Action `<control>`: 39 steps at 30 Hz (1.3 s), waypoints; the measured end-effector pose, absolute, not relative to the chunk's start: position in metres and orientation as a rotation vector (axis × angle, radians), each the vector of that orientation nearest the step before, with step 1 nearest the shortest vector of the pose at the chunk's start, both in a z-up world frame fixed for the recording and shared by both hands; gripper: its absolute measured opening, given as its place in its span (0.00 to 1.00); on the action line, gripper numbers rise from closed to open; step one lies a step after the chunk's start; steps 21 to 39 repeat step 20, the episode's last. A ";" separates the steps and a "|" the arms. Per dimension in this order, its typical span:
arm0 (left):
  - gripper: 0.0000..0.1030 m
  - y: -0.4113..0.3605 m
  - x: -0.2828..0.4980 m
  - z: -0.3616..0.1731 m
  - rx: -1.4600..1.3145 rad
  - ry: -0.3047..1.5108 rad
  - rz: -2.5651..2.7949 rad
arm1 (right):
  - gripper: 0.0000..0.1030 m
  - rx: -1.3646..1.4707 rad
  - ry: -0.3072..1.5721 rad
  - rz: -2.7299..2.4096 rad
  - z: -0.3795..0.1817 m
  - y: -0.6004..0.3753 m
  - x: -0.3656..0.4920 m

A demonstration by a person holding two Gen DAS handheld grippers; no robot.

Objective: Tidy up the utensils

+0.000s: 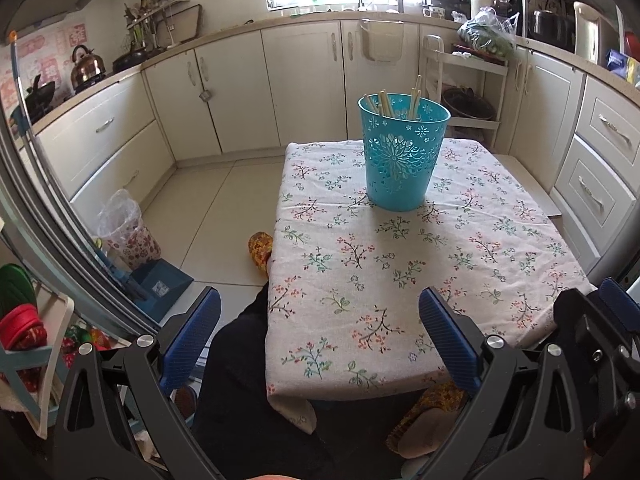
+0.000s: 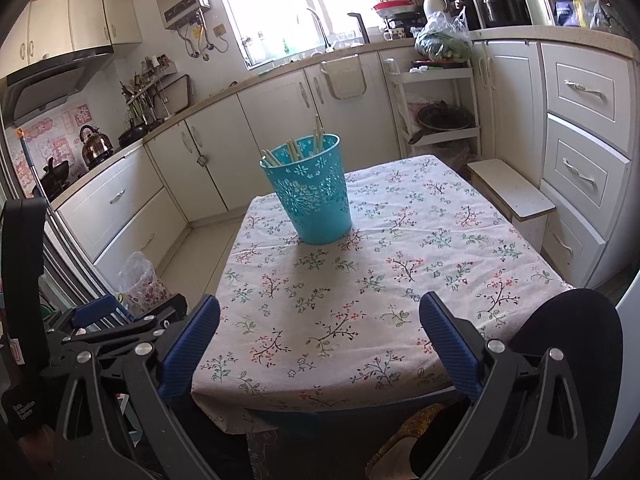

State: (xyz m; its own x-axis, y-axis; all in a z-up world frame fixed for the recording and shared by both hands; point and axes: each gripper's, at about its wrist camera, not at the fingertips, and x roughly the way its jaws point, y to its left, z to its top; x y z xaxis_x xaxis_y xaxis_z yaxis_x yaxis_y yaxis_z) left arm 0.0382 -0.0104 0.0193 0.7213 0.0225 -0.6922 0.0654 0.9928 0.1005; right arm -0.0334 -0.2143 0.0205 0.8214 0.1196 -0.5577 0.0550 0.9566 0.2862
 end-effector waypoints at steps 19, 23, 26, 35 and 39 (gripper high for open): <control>0.93 -0.047 0.185 -0.053 0.178 0.881 -0.053 | 0.93 0.221 0.870 -0.137 -0.060 -0.303 0.131; 0.93 -0.047 0.193 -0.059 0.173 0.897 -0.061 | 0.93 0.221 0.896 -0.152 -0.069 -0.310 0.142; 0.93 -0.047 0.193 -0.059 0.173 0.897 -0.061 | 0.93 0.221 0.896 -0.152 -0.069 -0.310 0.142; 0.93 -0.047 0.193 -0.059 0.173 0.897 -0.061 | 0.93 0.221 0.896 -0.152 -0.069 -0.310 0.142; 0.93 -0.047 0.193 -0.059 0.173 0.897 -0.061 | 0.93 0.221 0.896 -0.152 -0.069 -0.310 0.142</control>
